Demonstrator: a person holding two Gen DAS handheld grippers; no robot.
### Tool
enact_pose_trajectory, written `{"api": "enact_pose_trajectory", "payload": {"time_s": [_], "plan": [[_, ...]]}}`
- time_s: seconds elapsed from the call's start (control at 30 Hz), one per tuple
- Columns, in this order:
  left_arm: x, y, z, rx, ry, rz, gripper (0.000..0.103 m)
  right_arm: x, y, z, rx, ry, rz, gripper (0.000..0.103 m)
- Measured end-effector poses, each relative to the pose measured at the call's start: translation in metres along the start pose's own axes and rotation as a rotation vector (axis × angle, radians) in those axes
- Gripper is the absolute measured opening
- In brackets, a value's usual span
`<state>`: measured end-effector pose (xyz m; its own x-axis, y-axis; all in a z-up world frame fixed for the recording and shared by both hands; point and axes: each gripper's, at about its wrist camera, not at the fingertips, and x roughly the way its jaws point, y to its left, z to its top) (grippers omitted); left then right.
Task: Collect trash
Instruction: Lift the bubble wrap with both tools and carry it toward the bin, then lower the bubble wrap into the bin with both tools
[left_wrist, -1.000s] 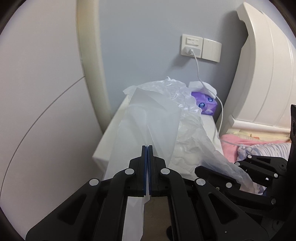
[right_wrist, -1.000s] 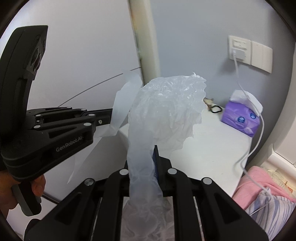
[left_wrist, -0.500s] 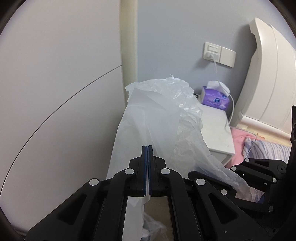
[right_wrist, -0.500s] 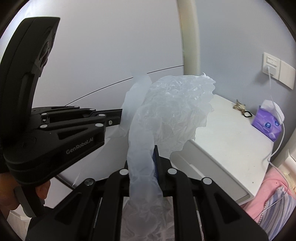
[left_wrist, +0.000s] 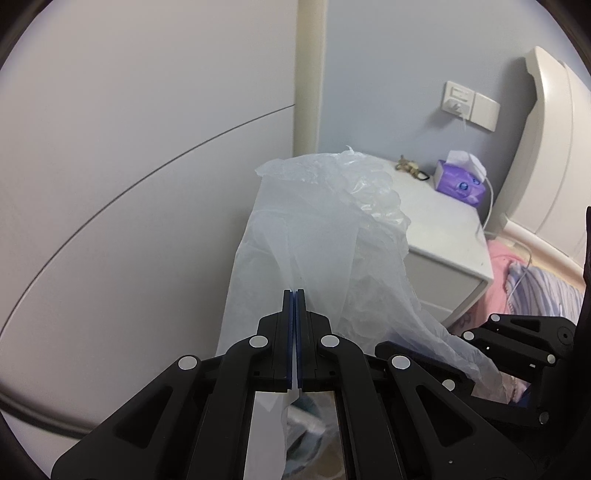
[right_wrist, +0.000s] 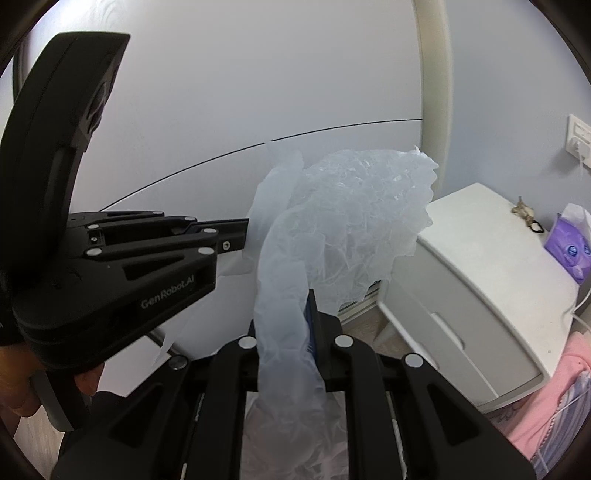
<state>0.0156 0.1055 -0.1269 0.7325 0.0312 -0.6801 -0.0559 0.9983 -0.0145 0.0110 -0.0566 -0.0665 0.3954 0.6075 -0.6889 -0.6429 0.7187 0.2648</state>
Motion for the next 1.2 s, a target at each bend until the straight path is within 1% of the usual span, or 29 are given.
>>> {"api": "enact_pose_trajectory", "payload": {"time_s": [0.33, 0.47, 0.77, 0.9, 0.97, 1.07, 1.1, 1.2], "plan": [[-0.008, 0.038, -0.047, -0.076, 0.048, 0.042, 0.0, 0.027, 0.032, -0.015, -0.051, 0.064, 0.07, 0.012], [-0.008, 0.05, -0.068, -0.108, 0.071, 0.051, 0.0, 0.04, 0.033, -0.023, -0.065, 0.096, 0.091, 0.012], [0.0, 0.065, -0.114, -0.144, 0.129, 0.059, 0.0, 0.067, 0.04, -0.048, -0.081, 0.18, 0.119, 0.012], [0.005, 0.07, -0.131, -0.165, 0.151, 0.056, 0.0, 0.082, 0.044, -0.053, -0.092, 0.211, 0.124, 0.012], [0.008, 0.072, -0.139, -0.175, 0.163, 0.054, 0.0, 0.084, 0.053, -0.067, -0.1, 0.23, 0.126, 0.012], [0.014, 0.074, -0.152, -0.186, 0.185, 0.053, 0.0, 0.096, 0.054, -0.065, -0.104, 0.254, 0.13, 0.012], [0.016, 0.075, -0.157, -0.189, 0.193, 0.053, 0.0, 0.111, 0.051, -0.061, -0.106, 0.267, 0.132, 0.012], [0.022, 0.078, -0.171, -0.197, 0.22, 0.053, 0.0, 0.123, 0.053, -0.067, -0.109, 0.293, 0.141, 0.012]]}}
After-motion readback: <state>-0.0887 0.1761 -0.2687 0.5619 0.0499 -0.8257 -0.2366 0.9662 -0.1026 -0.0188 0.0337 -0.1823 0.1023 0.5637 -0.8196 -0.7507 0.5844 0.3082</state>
